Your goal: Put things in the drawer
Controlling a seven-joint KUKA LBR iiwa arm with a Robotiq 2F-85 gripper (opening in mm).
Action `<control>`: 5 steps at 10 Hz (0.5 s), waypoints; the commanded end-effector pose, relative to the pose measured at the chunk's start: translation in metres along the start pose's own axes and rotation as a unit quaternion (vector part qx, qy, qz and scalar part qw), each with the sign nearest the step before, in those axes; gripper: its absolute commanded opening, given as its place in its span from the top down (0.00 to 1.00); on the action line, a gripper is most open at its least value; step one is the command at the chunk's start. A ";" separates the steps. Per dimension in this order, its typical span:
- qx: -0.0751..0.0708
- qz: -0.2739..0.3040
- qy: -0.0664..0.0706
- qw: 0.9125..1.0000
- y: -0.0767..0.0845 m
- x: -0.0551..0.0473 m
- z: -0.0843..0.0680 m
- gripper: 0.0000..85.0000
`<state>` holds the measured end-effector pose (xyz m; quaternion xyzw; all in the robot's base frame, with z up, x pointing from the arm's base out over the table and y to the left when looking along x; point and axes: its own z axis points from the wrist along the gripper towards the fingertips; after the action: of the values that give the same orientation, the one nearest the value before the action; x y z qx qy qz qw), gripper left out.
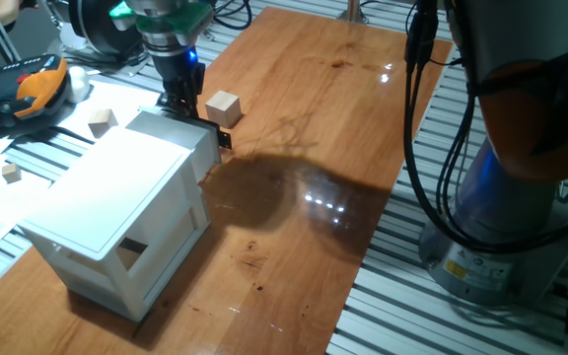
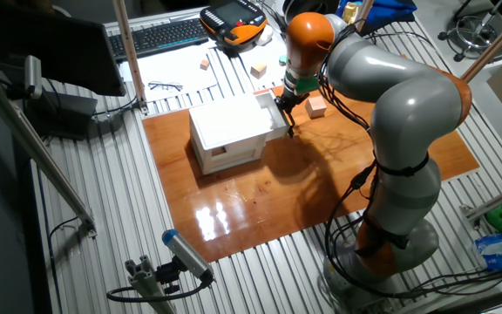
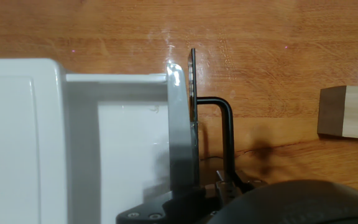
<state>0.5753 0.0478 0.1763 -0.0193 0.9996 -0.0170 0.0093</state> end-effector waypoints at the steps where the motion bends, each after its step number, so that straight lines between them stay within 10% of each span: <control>1: -0.001 0.005 0.003 1.000 0.000 0.000 0.000 1.00; 5: -0.005 0.019 0.012 1.000 0.000 0.000 0.000 1.00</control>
<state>0.5752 0.0475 0.1764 0.0001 0.9999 -0.0127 -0.0023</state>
